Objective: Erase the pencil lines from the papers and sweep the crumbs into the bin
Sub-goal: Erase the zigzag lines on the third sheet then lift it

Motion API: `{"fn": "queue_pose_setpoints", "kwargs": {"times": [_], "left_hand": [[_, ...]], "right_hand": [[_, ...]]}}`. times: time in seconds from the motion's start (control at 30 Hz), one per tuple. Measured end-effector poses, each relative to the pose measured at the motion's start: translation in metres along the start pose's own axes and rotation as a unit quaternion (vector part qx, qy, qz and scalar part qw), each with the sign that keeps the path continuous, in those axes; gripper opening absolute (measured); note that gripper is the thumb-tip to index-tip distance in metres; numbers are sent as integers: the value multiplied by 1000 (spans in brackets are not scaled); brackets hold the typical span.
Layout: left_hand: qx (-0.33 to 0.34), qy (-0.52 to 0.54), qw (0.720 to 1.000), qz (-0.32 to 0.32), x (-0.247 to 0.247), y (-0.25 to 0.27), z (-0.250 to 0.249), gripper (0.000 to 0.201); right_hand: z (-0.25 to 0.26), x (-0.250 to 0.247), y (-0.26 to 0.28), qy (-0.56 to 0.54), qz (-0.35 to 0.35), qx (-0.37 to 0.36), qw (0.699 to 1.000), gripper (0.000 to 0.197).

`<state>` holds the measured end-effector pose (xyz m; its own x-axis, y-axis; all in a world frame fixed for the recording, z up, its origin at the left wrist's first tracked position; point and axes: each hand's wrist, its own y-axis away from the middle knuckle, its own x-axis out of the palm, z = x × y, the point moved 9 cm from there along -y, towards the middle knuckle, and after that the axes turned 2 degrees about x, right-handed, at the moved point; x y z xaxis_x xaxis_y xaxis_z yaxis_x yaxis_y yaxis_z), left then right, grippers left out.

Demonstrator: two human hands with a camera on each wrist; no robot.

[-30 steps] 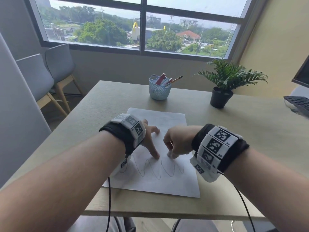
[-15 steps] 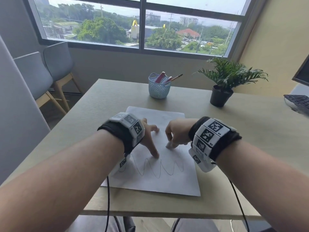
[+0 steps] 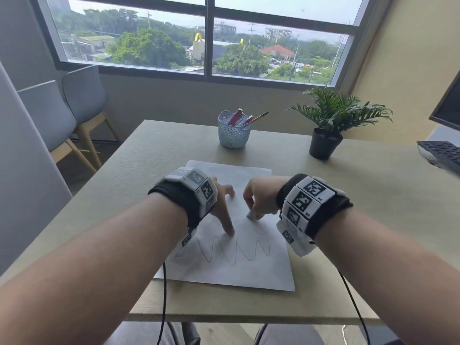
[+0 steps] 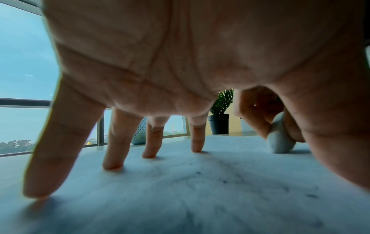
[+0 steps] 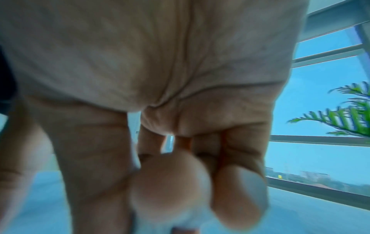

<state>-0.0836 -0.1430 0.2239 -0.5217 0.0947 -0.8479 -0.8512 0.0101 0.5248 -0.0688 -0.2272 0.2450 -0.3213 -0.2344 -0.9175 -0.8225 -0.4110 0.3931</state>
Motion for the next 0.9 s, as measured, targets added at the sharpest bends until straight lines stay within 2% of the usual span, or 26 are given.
{"fn": "queue_pose_setpoints", "kwargs": {"times": [0.13,0.27,0.43,0.53,0.63,0.77,0.9], "left_hand": [[25,2,1000,-15,-5,0,-7,102],[23,8,1000,-14,-3,0,-10,94],[20,23,999,-15,-1,-1,-12,90],[16,17,1000,-14,-1,-1,-13,93],[12,23,1000,-9,0,-1,-13,94],[10,26,1000,-5,1,-2,-14,95],[8,14,1000,-5,-1,-2,-14,96]], "right_hand": [[9,12,7,4,33,-24,999,9],[-9,7,3,-16,29,6,999,22],[-2,10,8,7,21,-16,1000,6],[1,16,11,1,46,-26,999,11],[-12,13,6,-19,42,2,999,19],[-12,14,8,-11,20,-3,1000,11],[-4,24,14,-13,52,-22,998,13]]}}
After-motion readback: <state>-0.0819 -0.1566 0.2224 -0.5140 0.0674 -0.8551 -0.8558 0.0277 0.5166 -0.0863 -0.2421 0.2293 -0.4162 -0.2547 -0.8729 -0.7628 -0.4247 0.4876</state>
